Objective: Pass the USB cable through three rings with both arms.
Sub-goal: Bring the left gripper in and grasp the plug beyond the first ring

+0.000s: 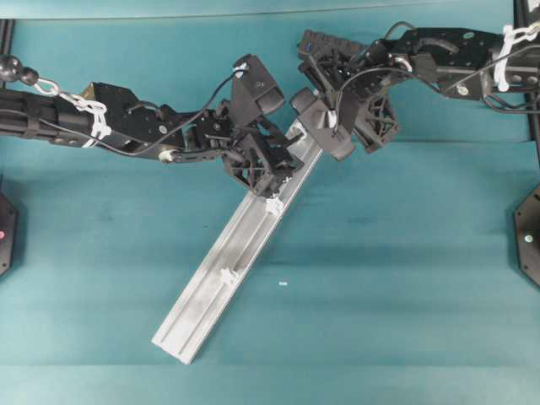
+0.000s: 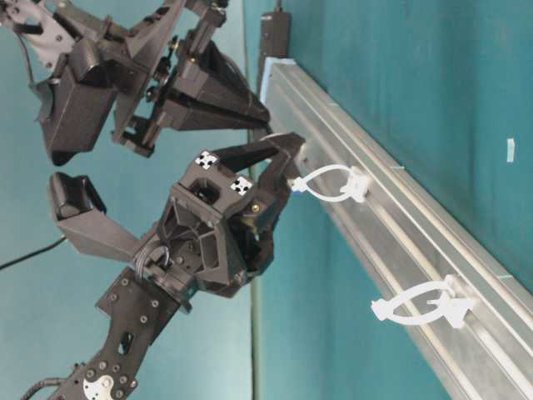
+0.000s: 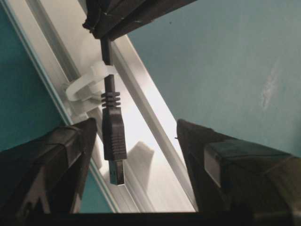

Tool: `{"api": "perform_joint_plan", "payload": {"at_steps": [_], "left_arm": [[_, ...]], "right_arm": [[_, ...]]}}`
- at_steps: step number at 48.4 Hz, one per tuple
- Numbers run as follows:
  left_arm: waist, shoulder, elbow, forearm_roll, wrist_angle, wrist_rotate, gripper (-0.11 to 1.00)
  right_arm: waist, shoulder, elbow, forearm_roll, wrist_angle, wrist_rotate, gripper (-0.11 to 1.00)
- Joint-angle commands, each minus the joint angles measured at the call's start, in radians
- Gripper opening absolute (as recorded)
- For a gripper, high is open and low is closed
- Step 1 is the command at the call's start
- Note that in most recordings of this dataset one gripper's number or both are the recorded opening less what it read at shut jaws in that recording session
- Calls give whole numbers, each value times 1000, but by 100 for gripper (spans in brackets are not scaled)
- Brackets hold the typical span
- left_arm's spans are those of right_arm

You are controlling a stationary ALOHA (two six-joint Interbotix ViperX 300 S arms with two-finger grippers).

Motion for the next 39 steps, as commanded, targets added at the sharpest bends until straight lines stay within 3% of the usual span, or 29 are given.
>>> {"api": "perform_joint_plan", "payload": {"at_steps": [1, 9, 21, 39], "left_arm": [[0, -15, -6, 2, 11, 3, 73], [0, -15, -11, 2, 67, 17, 55], [3, -32, -26, 3, 75, 112, 12], [9, -44, -41, 3, 78, 144, 10]], "right_arm": [[9, 3, -3, 5, -6, -6, 8], [11, 3, -3, 5, -6, -6, 8], [11, 2, -3, 6, -6, -6, 8], [11, 2, -3, 5, -21, -6, 8]]}}
